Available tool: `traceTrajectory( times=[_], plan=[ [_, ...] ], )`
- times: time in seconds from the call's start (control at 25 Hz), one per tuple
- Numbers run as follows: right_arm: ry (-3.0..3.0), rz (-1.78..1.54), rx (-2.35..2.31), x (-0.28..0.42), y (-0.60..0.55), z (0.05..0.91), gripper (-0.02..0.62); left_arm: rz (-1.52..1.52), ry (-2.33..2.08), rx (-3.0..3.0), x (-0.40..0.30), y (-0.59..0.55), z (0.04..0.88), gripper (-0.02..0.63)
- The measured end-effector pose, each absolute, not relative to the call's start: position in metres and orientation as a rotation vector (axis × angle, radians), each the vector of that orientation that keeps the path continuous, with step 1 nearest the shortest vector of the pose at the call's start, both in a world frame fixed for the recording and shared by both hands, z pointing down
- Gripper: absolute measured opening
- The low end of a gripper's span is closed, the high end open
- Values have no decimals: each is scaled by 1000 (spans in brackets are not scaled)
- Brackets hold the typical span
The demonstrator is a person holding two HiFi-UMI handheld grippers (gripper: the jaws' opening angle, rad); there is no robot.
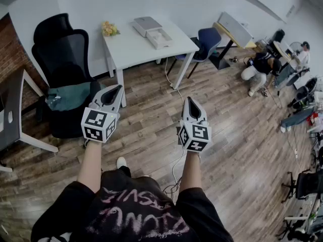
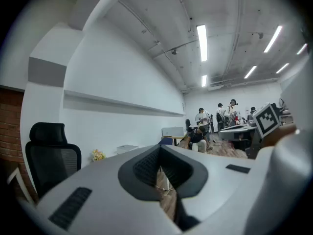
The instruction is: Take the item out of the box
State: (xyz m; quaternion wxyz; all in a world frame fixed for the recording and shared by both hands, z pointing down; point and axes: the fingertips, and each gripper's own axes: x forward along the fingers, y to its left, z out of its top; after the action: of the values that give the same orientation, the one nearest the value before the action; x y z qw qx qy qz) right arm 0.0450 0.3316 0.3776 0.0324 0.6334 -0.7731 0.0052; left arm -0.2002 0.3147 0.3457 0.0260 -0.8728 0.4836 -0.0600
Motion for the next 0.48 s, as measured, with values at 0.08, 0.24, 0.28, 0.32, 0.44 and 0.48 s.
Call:
traceTrajectory(
  times=[0.08,0.24,0.28,0.32,0.44,0.48],
  plan=[
    [-2380,12,1947,43,329,377,9,-179,1493,-2700,-201,312,345,3],
    [-2379,7,1941,39,324,378,9,-177,1498,-2700,-205,307,345,3],
    [-2377,3,1939,37,323,378,9,-178,1497,-2700,-206,306,344,3],
    [-2376,1,1938,36,322,378,9,-182,1498,-2698,-207,304,344,3],
    [-2371,2,1937,33,318,379,9,-196,1510,-2696,-212,299,347,3],
    [-2366,-2,1934,32,317,380,9,-200,1514,-2696,-213,298,348,3]
  ],
)
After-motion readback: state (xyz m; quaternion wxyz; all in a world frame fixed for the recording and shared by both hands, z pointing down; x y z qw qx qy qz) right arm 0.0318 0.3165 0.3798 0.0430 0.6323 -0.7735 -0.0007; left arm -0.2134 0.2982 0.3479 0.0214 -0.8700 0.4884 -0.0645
